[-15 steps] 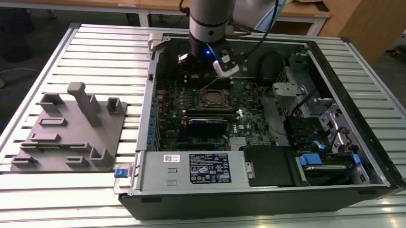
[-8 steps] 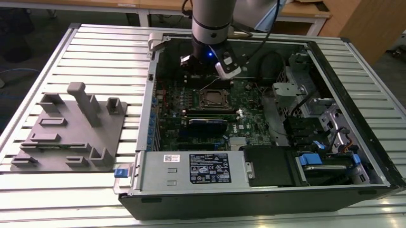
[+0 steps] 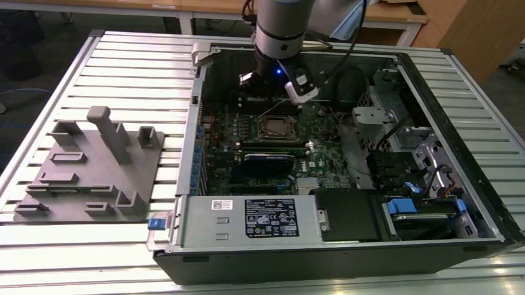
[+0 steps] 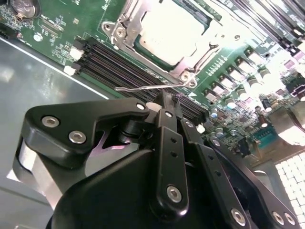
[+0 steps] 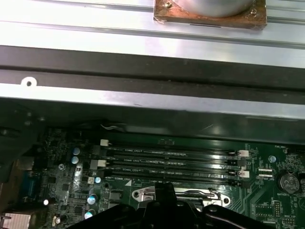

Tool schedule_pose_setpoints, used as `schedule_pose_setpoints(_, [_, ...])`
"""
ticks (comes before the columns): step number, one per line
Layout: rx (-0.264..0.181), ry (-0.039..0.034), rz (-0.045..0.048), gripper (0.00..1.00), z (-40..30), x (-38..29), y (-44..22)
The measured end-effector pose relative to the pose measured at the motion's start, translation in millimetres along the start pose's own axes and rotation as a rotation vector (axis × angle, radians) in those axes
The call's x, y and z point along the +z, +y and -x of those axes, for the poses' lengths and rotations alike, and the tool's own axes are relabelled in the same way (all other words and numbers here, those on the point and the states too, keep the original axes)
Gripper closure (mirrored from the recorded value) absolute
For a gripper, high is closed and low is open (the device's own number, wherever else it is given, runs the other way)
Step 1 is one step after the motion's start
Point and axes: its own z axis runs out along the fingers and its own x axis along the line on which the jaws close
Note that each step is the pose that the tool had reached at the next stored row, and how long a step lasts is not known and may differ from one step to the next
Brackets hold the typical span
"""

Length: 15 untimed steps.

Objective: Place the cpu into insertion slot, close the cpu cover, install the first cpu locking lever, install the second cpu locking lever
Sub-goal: 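Install the first cpu locking lever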

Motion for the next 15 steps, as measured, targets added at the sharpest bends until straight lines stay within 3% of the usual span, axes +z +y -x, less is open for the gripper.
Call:
schedule_pose_setpoints(7, [0.000, -0.0001, 0.0002, 0.90, 7.4, 2.6, 1.6])
schedule_pose_setpoints(15, [0.000, 0.0000, -0.0001, 0.90, 9.5, 7.7, 2.9])
